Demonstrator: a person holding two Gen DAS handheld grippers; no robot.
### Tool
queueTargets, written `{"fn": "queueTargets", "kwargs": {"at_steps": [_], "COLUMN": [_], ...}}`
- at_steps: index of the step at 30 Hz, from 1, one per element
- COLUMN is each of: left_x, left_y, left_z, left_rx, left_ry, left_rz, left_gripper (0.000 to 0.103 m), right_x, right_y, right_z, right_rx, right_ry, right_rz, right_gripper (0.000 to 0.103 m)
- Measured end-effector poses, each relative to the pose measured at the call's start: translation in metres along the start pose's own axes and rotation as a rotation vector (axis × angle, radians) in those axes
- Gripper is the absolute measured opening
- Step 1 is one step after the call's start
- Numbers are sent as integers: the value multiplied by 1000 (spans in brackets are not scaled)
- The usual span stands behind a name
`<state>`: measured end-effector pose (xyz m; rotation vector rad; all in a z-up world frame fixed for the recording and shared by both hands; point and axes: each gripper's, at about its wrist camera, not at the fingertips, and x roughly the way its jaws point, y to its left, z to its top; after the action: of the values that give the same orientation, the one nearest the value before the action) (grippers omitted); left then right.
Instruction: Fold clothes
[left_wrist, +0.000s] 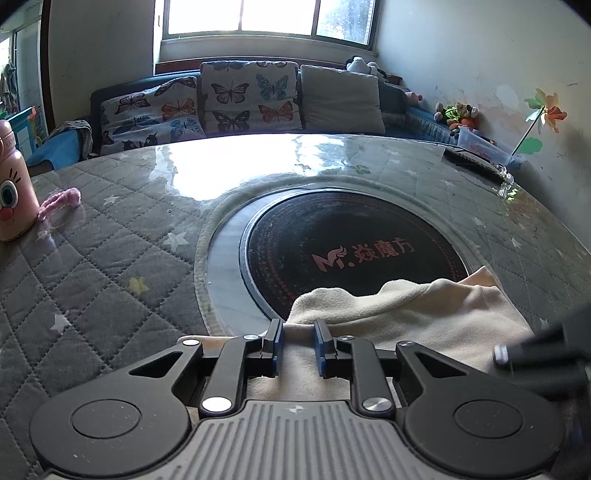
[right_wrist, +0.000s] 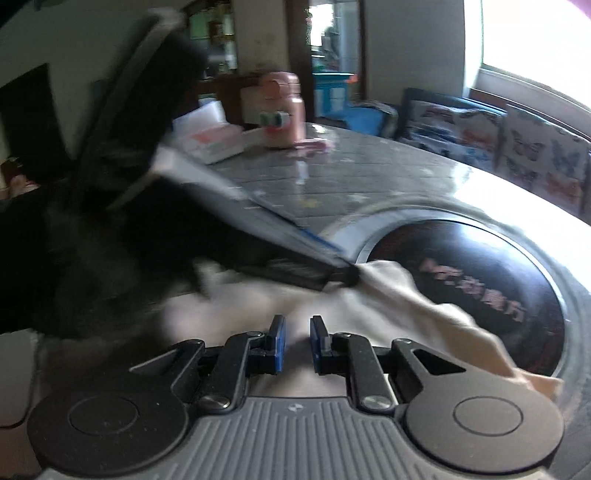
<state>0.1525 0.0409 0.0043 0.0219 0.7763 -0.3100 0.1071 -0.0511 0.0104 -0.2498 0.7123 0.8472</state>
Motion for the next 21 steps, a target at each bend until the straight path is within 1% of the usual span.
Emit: {"fn": "queueTargets", "kwargs": {"at_steps": [3,5,8,13,16,18,21], "left_x": [-3,-7,-22,-55,-76,-85,-91], "left_y": [-1,-1,-2,-8,-18,-25,-30], "left_z": [-1,-2,-8,-29,-46,-57,-71], "left_rx": [3,8,20,44,92,119,125], "left_ry": [-4,-9,-33,-72,-96,-105,-97], "left_rz": [1,1,-1,-11,-8,0,4], "left_gripper": [21,21,21,21,21,21,21], "right_x": [-3,-8,-23,-53,-67,-72,-81], "right_y": [21,29,22,5,-8,-16,-28], "right_z": [-4,-6,-7,-18,-31,-40,-53], "right_rx": [-54,-74,-29,15,63,100,156], "right_ry": [1,-5,-14,-25,-26,-24,-21], "right_rz": [55,64,73,6,-46,-75,-117], "right_gripper": [14,14,17,19,20,21,22]}}
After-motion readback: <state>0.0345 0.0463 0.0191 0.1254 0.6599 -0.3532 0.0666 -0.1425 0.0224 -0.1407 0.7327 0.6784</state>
